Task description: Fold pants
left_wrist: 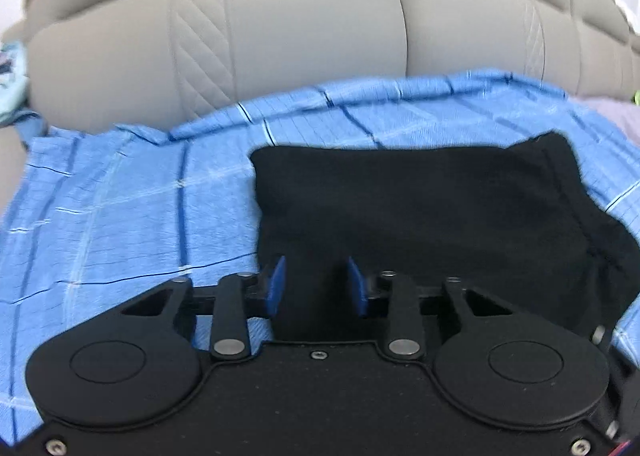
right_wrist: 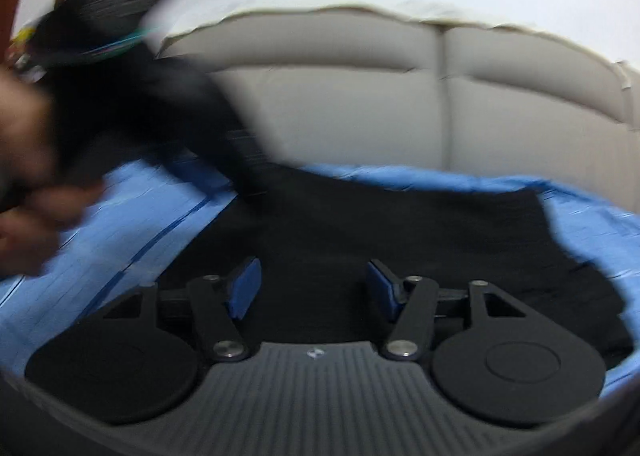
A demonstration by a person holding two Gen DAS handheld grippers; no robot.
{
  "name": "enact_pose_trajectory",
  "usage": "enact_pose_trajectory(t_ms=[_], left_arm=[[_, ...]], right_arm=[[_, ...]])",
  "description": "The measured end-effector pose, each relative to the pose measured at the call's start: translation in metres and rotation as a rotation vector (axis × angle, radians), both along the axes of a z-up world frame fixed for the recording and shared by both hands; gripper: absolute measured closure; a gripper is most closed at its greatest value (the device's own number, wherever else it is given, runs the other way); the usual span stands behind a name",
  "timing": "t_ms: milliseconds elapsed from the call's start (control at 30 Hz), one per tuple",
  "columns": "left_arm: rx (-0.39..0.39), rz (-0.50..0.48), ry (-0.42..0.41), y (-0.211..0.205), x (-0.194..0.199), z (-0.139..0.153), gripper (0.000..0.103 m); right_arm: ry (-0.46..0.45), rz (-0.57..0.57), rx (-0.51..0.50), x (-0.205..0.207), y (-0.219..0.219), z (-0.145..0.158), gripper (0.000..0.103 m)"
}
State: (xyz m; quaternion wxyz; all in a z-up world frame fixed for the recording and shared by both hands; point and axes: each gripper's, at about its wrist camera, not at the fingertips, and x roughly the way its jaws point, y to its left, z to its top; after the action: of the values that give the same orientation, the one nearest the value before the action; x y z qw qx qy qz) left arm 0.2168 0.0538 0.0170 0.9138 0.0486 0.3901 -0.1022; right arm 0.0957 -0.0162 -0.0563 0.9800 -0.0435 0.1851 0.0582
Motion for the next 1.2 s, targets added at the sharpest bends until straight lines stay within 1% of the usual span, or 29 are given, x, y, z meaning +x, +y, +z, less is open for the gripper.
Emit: enact_pose_trajectory(t_ms=[33, 67, 100, 233, 333, 367, 433, 567, 667, 700, 733, 767, 800, 833, 900, 967, 1033, 1100, 1200], left_arm=[[0.005, 0.005, 0.015, -0.002, 0.007, -0.007, 0.076], [0.006, 0.011, 0.015, -0.003, 0.011, -0.013, 0.075], [0.005, 0.013, -0.002, -0.004, 0.017, -0.014, 0.074], [0.040, -0.001, -0.008, -0.012, 0.035, -0.016, 0.071], [0.060, -0.011, -0.037, -0.015, 0.049, -0.015, 0.070], [0.064, -0.001, -0.034, -0.015, 0.055, -0.017, 0.070], [0.049, 0.028, -0.032, -0.013, 0.069, -0.018, 0.068], [0.085, 0.078, -0.026, -0.010, 0.096, -0.026, 0.066], [0.129, 0.130, -0.018, -0.009, 0.114, -0.031, 0.065], [0.119, 0.157, -0.006, -0.007, 0.118, -0.030, 0.065], [0.093, 0.182, 0.008, -0.004, 0.119, -0.028, 0.065], [0.063, 0.195, 0.015, -0.002, 0.118, -0.024, 0.062], [0.040, 0.198, 0.011, 0.001, 0.114, -0.020, 0.055], [0.030, 0.198, -0.001, 0.001, 0.107, -0.015, 0.051], [0.038, 0.185, -0.039, 0.000, 0.093, -0.007, 0.032], [0.062, 0.170, -0.081, -0.002, 0.076, 0.002, 0.026], [0.058, 0.159, -0.105, 0.000, 0.059, 0.010, 0.021], [0.026, 0.154, -0.101, 0.007, 0.046, 0.014, 0.019], [-0.045, 0.159, -0.053, 0.020, 0.034, 0.011, 0.019]], right_arm=[[0.020, 0.006, -0.015, 0.002, 0.006, -0.005, 0.034], [0.021, 0.005, -0.024, 0.002, 0.009, -0.009, 0.035], [0.001, 0.002, -0.033, 0.000, 0.010, -0.012, 0.035], [0.009, 0.010, -0.009, 0.000, 0.006, -0.012, 0.035], [0.000, 0.014, -0.020, 0.000, 0.007, -0.015, 0.035], [-0.002, 0.014, -0.021, -0.001, 0.006, -0.015, 0.035], [-0.004, 0.016, -0.020, -0.002, 0.006, -0.016, 0.035], [-0.008, 0.019, -0.020, -0.006, 0.009, -0.014, 0.035], [-0.008, 0.025, -0.016, -0.006, 0.008, -0.015, 0.034], [-0.010, 0.029, -0.014, -0.009, 0.007, -0.014, 0.034], [-0.011, 0.038, -0.007, -0.008, 0.005, -0.013, 0.034], [-0.008, 0.045, 0.000, -0.008, 0.003, -0.012, 0.033], [-0.001, 0.062, 0.016, -0.008, -0.002, -0.009, 0.032], [0.004, 0.075, 0.032, -0.009, -0.006, -0.007, 0.030], [-0.001, 0.067, 0.057, -0.012, -0.021, 0.002, 0.030], [-0.020, 0.041, 0.071, -0.015, -0.040, 0.012, 0.025], [-0.046, -0.016, 0.073, -0.015, -0.065, 0.025, 0.023], [-0.062, -0.099, 0.056, -0.009, -0.096, 0.039, 0.022], [-0.044, -0.213, 0.046, 0.010, -0.150, 0.049, 0.020]])
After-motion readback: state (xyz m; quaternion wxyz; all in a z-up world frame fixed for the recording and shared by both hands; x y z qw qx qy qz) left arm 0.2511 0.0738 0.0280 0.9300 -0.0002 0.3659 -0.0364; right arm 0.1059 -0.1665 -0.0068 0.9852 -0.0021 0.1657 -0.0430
